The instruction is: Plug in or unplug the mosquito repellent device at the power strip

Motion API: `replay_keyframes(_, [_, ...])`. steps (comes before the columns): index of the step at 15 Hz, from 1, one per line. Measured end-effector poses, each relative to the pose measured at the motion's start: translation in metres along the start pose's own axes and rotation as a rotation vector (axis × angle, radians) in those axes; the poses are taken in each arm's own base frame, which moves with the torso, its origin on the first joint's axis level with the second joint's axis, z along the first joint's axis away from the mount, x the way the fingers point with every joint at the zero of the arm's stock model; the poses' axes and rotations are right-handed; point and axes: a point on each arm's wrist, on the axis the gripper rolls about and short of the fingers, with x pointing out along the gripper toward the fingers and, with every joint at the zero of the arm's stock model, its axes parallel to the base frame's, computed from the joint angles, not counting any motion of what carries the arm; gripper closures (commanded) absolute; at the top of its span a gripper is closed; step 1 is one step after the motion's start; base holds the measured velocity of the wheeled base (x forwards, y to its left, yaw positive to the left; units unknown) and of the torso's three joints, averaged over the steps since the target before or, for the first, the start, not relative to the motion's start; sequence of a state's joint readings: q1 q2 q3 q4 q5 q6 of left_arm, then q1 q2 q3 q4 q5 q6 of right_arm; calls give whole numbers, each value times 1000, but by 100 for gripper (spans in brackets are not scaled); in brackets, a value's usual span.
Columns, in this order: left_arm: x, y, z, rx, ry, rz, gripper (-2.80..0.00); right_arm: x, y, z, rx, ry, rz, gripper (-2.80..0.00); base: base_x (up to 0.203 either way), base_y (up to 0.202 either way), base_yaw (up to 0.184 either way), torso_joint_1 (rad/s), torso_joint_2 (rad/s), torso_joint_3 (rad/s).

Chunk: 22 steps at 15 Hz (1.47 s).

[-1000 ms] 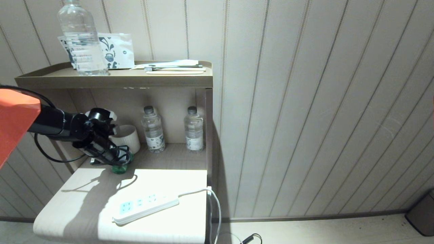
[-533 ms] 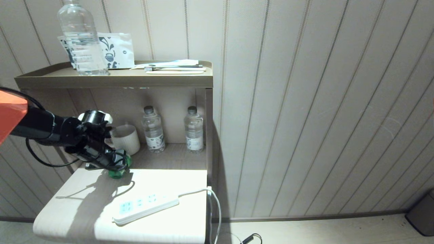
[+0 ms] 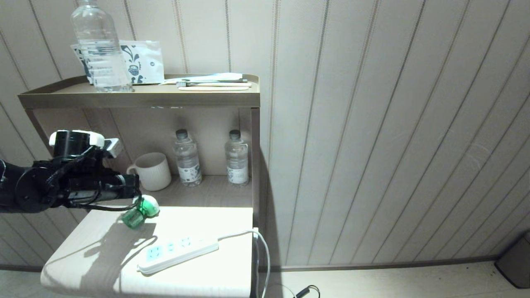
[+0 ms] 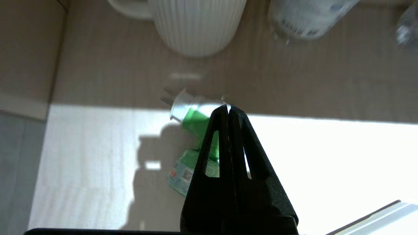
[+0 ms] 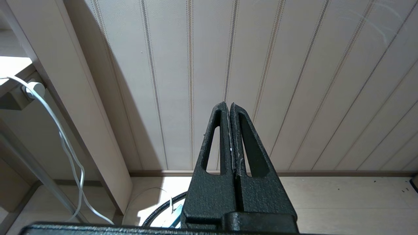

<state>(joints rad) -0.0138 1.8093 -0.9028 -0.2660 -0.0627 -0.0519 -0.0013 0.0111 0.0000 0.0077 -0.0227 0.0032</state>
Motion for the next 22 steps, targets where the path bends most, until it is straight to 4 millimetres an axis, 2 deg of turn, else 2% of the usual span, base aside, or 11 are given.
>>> replay_keyframes(3, [-8,0,0,5,-35,-6,0,0,0,0,0,0,0,0,0,0,0,0,0,0])
replay_keyframes(6, [-9,1,1,41,34,2,0,0,0,0,0,0,-1,0,0,0,0,0,0,0])
replay_keyframes(11, [-27,8,40,154,219,13,0,0,0,0,0,0,-1,0,0,0,0,0,0,0])
replay_keyframes(12, [-27,11,43,197,287,8,-280,0,0,0,0,0,0,0,0,0,0,0,0,0])
replay_keyframes(16, [-5,18,34,282,519,-30,-280,0,0,0,0,0,-1,0,0,0,0,0,0,0])
replay_keyframes(22, [31,21,31,326,576,-26,-280,0,0,0,0,0,0,0,0,0,0,0,0,0])
